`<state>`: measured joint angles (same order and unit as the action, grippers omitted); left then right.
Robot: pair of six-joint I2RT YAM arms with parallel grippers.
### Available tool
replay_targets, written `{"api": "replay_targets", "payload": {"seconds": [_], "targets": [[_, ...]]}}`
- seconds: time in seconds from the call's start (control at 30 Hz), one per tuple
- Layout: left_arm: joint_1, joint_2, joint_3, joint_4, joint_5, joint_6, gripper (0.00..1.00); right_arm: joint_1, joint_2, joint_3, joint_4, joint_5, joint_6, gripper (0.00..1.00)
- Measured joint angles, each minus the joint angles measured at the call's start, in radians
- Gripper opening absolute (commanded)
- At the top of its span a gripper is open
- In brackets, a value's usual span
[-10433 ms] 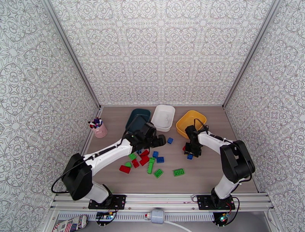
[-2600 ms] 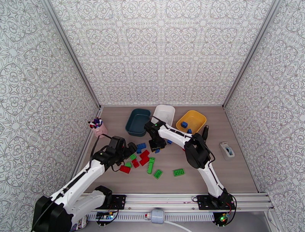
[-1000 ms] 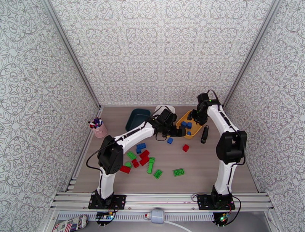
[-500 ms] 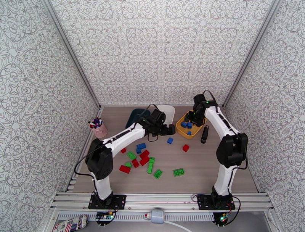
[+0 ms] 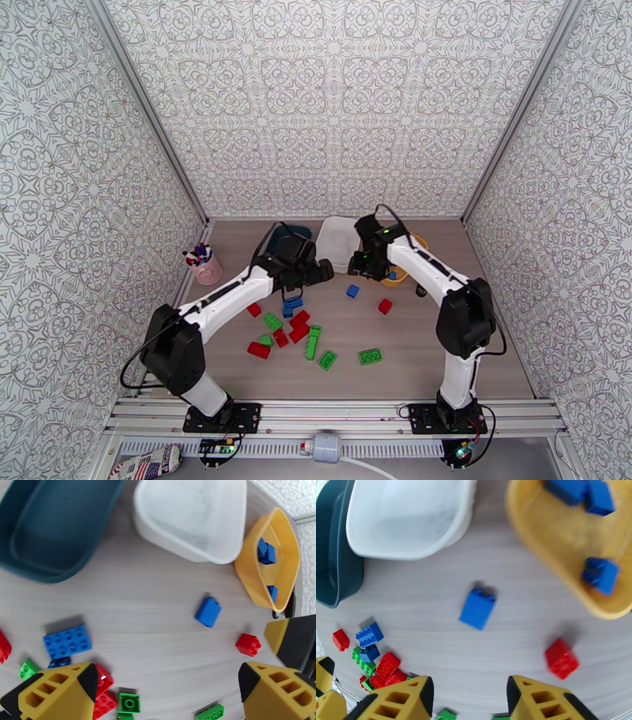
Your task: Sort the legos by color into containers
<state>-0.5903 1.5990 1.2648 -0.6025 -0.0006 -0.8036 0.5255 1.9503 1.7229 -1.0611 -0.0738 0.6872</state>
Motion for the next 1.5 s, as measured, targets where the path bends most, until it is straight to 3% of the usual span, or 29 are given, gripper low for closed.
{"api": "replay_targets", "payload": {"seconds": [0.43, 0.97, 1.5], "targets": [[0.005, -0.169, -0.196, 0.015, -0.035, -0.065, 0.99, 0.024, 0.185, 0.013, 0.021, 0.023, 0.1, 0.59], [0.013, -0.182, -0.21, 0.015, -0.047, -0.084, 0.99, 0.024, 0.274, 0.074, 0.026, 0.049, 0.111, 0.58], [0.007, -0.171, -0.206, 0.016, -0.048, -0.084, 0.99, 0.024, 0.259, 0.016, 0.09, 0.085, 0.113, 0.42]]}}
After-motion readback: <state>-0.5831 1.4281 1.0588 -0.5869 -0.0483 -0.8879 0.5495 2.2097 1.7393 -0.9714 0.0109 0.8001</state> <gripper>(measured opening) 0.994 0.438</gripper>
